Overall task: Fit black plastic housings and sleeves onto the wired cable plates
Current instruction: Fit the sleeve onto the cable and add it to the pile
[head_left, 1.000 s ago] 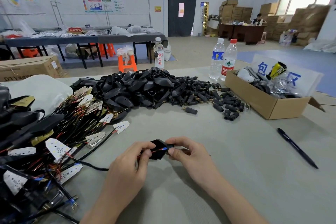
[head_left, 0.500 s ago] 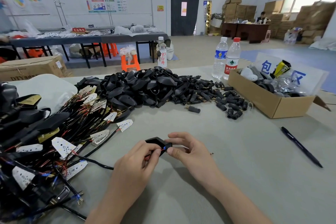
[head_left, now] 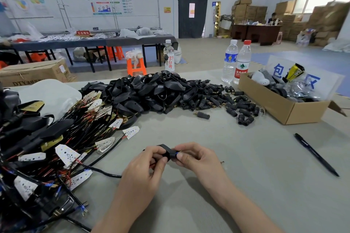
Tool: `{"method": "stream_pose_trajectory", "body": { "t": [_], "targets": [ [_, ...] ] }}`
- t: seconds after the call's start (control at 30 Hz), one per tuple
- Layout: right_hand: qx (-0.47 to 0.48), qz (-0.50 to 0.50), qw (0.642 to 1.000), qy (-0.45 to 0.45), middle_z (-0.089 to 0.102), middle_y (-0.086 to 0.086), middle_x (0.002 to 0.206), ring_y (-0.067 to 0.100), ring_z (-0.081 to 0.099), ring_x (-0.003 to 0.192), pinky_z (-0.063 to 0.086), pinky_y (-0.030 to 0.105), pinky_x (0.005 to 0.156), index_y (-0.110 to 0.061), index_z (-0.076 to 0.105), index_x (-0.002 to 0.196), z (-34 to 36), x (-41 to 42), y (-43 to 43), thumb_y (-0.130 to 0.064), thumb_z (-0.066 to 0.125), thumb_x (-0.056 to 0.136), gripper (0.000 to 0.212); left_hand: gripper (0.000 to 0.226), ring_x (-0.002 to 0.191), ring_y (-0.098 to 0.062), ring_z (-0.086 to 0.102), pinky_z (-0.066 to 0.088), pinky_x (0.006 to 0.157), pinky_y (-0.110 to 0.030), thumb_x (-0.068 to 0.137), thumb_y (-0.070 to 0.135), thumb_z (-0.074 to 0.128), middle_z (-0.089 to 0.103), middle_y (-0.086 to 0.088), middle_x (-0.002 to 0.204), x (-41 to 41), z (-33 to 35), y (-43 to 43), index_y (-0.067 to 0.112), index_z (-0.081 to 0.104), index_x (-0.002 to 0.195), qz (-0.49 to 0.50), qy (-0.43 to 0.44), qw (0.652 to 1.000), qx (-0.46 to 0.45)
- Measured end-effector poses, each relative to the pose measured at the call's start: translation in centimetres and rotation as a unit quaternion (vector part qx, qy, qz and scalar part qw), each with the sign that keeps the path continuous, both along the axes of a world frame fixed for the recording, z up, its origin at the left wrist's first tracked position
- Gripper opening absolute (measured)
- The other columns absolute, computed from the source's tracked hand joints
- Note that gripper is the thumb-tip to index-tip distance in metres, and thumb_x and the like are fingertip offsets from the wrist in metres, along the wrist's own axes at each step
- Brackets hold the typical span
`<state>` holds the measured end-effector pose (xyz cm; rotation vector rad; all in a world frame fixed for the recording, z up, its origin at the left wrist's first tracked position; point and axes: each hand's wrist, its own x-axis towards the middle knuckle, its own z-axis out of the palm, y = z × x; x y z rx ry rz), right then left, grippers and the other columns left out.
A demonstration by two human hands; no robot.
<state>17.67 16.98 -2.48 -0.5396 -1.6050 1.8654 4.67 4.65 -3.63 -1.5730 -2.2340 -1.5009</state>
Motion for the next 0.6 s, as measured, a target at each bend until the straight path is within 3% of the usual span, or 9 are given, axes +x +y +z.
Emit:
{"method": "stream_pose_trajectory", "body": {
  "t": [0.07, 0.17, 0.23, 0.37, 0.6],
  "targets": [
    [-0.001, -0.012, 1.0, -0.001, 0.077, 0.004, 0.088, 0.012, 0.073, 0.084, 0.054, 0.017, 0.076, -0.008, 0.073, 0.094, 0.0, 0.0, -0.1, 0.003, 0.066, 0.09, 0.014, 0.017, 0.086, -0.008, 0.064, 0.053, 0.073, -0.032, 0.088, 0.044, 0.056, 0.064, 0.019, 0.091, 0.3, 0.2, -0.1, 0.047, 0.053, 0.104, 0.003, 0.002, 1.0, 0.009],
    [0.005, -0.022, 1.0, -0.01, 0.075, -0.001, 0.08, 0.01, 0.072, 0.076, 0.054, 0.016, 0.073, -0.01, 0.074, 0.089, 0.1, -0.1, -0.2, 0.003, 0.066, 0.09, 0.016, 0.024, 0.088, -0.008, 0.058, 0.051, 0.074, -0.032, 0.087, 0.045, 0.056, 0.057, 0.018, 0.096, 0.5, 0.5, -0.2, 0.04, 0.057, 0.11, 0.019, 0.093, 0.995, 0.013],
    [0.013, -0.026, 0.999, -0.022, 0.075, -0.002, 0.08, 0.011, 0.072, 0.076, 0.055, 0.018, 0.074, -0.011, 0.075, 0.09, 0.1, -0.1, -0.2, 0.002, 0.067, 0.09, 0.015, 0.036, 0.094, -0.013, 0.056, 0.053, 0.079, -0.038, 0.084, 0.046, 0.059, 0.053, 0.013, 0.108, 0.3, 0.3, -0.1, 0.032, 0.061, 0.117, 0.042, 0.152, 0.987, -0.008],
    [0.02, -0.021, 0.999, -0.034, 0.075, 0.003, 0.083, 0.012, 0.071, 0.075, 0.056, 0.02, 0.075, -0.014, 0.076, 0.088, 0.2, -0.1, -0.1, 0.0, 0.068, 0.089, 0.016, 0.043, 0.103, -0.022, 0.058, 0.05, 0.086, -0.038, 0.082, 0.052, 0.054, 0.055, 0.001, 0.124, -0.4, -0.2, 0.0, 0.036, 0.057, 0.122, 0.055, 0.217, 0.972, -0.078],
    [0.011, -0.061, 0.998, -0.022, 0.072, 0.0, 0.075, 0.015, 0.073, 0.078, 0.056, 0.021, 0.068, -0.013, 0.074, 0.088, 0.6, 0.1, 0.4, 0.001, 0.063, 0.092, 0.018, 0.048, 0.092, -0.019, 0.065, 0.042, 0.085, -0.032, 0.086, 0.047, 0.05, 0.066, 0.008, 0.1, -0.5, -0.2, 0.0, 0.022, 0.062, 0.125, 0.096, 0.257, 0.954, -0.119]
  ]
}}
